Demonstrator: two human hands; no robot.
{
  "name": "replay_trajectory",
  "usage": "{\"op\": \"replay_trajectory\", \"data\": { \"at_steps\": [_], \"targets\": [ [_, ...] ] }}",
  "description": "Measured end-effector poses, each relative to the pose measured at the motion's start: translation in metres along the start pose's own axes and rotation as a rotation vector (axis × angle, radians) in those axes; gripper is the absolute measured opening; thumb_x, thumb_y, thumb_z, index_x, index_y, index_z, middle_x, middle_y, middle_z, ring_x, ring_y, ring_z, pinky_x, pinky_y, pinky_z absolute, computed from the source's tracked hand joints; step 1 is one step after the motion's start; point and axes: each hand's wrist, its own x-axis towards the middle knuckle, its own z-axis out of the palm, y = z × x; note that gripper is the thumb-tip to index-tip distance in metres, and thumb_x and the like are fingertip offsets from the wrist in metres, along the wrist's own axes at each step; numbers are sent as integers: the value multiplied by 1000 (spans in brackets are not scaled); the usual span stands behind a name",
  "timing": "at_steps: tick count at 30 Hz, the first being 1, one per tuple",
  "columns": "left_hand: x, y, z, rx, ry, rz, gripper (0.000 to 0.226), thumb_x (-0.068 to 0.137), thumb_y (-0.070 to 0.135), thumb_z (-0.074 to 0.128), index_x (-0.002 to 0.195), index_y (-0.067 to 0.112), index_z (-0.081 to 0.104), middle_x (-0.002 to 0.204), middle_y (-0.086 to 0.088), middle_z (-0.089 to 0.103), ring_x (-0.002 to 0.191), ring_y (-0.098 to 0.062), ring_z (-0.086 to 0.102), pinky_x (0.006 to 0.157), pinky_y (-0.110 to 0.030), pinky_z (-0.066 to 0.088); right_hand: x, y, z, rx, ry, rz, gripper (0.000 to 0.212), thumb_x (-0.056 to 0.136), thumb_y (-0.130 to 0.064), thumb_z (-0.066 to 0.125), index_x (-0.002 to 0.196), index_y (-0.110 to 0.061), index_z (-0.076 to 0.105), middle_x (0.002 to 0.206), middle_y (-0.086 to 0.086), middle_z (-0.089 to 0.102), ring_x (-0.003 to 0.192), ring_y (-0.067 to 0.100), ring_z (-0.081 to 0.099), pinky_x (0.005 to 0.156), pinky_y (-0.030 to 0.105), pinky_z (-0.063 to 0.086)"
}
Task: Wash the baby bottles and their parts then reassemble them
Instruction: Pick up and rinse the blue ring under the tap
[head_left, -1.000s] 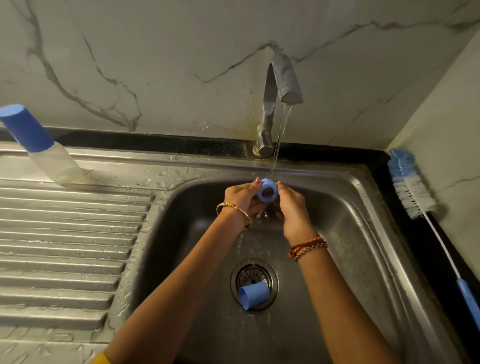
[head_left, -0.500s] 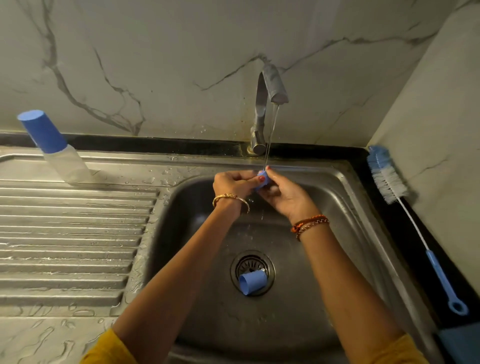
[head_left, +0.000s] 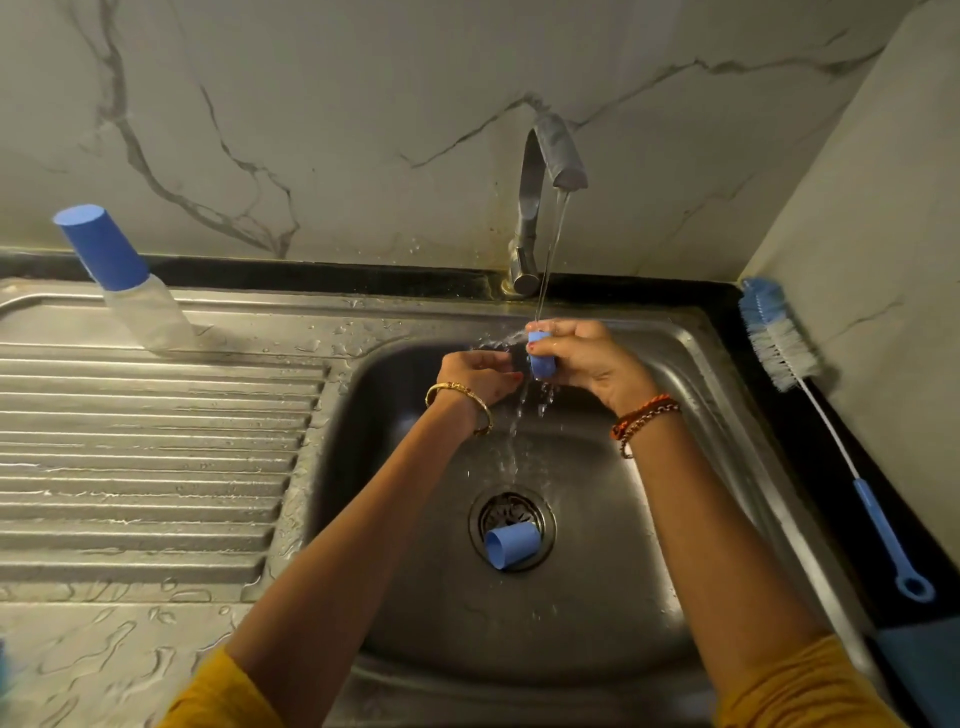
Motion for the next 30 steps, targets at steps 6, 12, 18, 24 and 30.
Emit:
{"op": "replay_trajectory", "data": {
  "at_steps": [6,12,18,24,30],
  "targets": [
    [-7,-7,-11,-453,-227,-91,13,88,-4,53,89,5,62,77,-6,66,59,-12,66,60,-18,55,-6,10,-23,379,-88,-171,18,81,-7,61,96,-16,62,95,3,65,87,14,64,65,22,56],
    [-2,-77,-7,751,-304,-188,21,85,11,62,105,4,66,92,-3,61,84,-19,56,75,-30,47,-13,91,0,-503,40,76,16,70,-6,75,65,-10,61,69,10,55,70,18,56,50,20,44],
    [-7,-45,-19,-165,-395,2,20,93,9,49,110,10,60,89,0,65,73,-12,65,69,-23,54,-24,52,-18,23,-48,-286,24,75,-4,65,95,-16,67,86,-3,69,80,10,66,61,19,55],
    [-23,-79,-23,1258,-191,194,35,90,22,54,125,18,55,124,-5,57,116,-26,53,93,-33,42,-38,117,7,-669,205,-55,13,71,-1,69,83,3,67,81,21,68,79,33,65,60,31,45],
    [-43,-60,-49,481,61,231,27,87,4,56,113,7,65,107,-11,68,100,-21,63,88,-22,44,-55,83,36,-401,156,-199,38,63,-9,83,99,-10,69,90,4,66,82,13,59,71,23,46]
  ]
}}
